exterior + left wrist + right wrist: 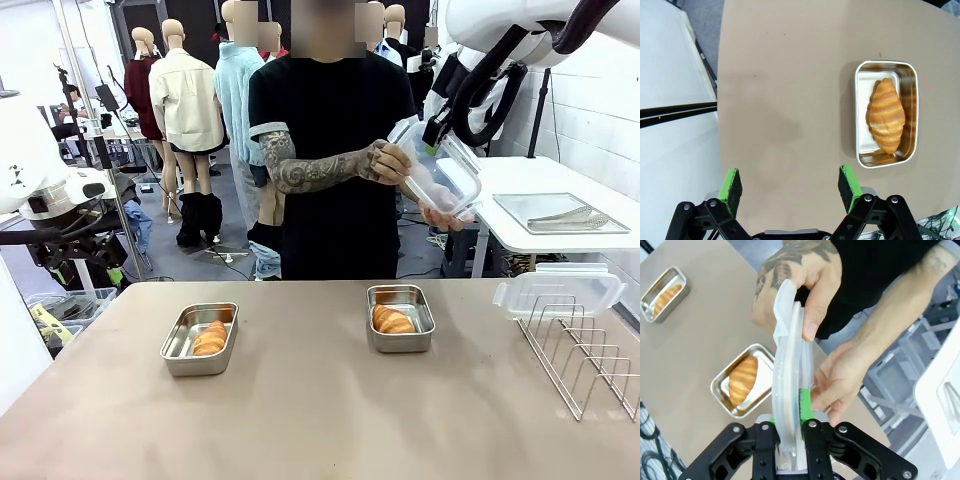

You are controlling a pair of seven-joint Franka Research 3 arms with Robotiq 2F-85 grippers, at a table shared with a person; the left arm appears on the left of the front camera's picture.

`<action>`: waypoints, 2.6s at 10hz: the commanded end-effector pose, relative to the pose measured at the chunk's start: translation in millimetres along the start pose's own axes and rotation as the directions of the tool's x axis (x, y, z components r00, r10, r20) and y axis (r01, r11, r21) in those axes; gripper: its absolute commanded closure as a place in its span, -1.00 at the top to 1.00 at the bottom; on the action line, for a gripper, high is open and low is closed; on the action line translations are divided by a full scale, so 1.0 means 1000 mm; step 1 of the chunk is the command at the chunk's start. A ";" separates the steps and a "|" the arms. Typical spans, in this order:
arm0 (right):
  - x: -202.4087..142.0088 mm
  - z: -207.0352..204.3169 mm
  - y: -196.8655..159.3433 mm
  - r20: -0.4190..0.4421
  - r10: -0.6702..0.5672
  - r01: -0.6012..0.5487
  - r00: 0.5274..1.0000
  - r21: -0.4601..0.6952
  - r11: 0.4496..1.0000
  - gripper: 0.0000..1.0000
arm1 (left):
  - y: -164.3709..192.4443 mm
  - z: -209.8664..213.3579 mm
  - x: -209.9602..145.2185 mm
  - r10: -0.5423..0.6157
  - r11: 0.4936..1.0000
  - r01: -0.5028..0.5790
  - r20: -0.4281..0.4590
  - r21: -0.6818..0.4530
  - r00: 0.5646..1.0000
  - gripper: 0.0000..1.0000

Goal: Place the bread in airtight containers.
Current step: Pick up one Airtight Container lid and hand it to the human.

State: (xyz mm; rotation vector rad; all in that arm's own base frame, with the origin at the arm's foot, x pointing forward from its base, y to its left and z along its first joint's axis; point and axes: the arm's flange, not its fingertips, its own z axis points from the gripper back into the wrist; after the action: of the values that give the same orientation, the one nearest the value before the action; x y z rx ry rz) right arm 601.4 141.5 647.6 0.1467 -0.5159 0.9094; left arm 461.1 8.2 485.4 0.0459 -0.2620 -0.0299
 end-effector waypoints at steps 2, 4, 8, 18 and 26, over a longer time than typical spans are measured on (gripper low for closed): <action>-0.039 0.034 0.033 -0.057 0.152 -0.149 0.987 0.057 0.987 0.24 | 0.000 0.000 -0.002 0.016 1.000 -0.016 0.001 0.008 1.000 1.00; -0.070 0.052 0.054 -0.092 0.266 -0.254 0.960 0.117 0.960 0.95 | 0.000 0.000 -0.002 0.016 1.000 -0.016 0.001 0.008 1.000 1.00; -0.135 0.060 0.032 -0.314 0.586 -0.493 0.747 0.330 0.805 1.00 | 0.000 0.000 -0.002 0.016 1.000 -0.016 0.001 0.008 1.000 1.00; -0.197 0.020 -0.014 -0.326 0.564 -0.466 0.759 0.333 0.820 1.00 | 0.000 0.000 -0.002 0.016 1.000 -0.016 0.001 0.008 1.000 1.00; -0.197 0.020 -0.014 -0.326 0.564 -0.466 0.759 0.333 0.820 1.00 | 0.000 0.000 -0.002 0.016 1.000 -0.016 0.001 0.008 1.000 1.00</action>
State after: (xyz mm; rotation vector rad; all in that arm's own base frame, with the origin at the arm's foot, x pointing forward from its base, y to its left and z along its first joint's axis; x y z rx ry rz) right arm 506.4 -14.9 570.4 0.0118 -0.0494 1.5110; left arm 461.1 8.2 485.6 0.0459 -0.2625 -0.0299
